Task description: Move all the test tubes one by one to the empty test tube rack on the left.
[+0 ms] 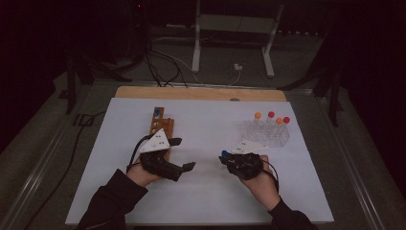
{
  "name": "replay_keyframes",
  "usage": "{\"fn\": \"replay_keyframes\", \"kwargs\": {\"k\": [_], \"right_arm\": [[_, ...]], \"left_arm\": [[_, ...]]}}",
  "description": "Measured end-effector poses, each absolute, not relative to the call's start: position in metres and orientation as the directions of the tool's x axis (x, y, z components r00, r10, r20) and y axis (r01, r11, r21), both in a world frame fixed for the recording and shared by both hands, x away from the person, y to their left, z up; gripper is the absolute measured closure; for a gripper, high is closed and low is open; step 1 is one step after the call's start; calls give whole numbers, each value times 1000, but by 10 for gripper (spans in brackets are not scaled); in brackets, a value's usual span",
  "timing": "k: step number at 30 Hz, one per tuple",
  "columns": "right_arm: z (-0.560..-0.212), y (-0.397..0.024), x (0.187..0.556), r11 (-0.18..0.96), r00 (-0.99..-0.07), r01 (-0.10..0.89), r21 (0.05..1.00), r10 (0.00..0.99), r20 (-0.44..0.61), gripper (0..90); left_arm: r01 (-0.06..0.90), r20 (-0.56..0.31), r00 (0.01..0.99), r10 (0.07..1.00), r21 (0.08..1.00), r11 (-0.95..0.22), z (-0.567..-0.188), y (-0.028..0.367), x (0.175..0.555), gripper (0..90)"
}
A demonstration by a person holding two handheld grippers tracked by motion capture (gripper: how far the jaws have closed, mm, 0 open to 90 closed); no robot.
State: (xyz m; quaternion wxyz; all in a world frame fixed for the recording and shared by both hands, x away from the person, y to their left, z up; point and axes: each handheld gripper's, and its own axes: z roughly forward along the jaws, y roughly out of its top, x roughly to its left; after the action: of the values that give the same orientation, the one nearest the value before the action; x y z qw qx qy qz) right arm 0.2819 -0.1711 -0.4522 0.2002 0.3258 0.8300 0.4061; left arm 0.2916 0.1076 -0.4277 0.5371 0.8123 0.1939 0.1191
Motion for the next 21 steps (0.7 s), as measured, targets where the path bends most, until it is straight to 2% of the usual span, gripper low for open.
{"fn": "replay_keyframes", "kwargs": {"k": [3,10,17,21], "right_arm": [[-454,-168,279,465,-715,376,802,696,-68,772],[-456,-164,275,475,-731,372,798,679,-63,772],[-458,-162,273,482,-739,367,796,670,-65,772],[-457,-162,273,483,-742,363,797,667,-66,772]], "left_arm": [[173,-12,906,424,924,-342,-429,98,293,159],[166,-22,922,385,925,-343,-433,77,297,270],[152,-23,941,338,920,-360,-436,58,298,479],[148,-24,947,320,917,-371,-439,50,300,568]]}}
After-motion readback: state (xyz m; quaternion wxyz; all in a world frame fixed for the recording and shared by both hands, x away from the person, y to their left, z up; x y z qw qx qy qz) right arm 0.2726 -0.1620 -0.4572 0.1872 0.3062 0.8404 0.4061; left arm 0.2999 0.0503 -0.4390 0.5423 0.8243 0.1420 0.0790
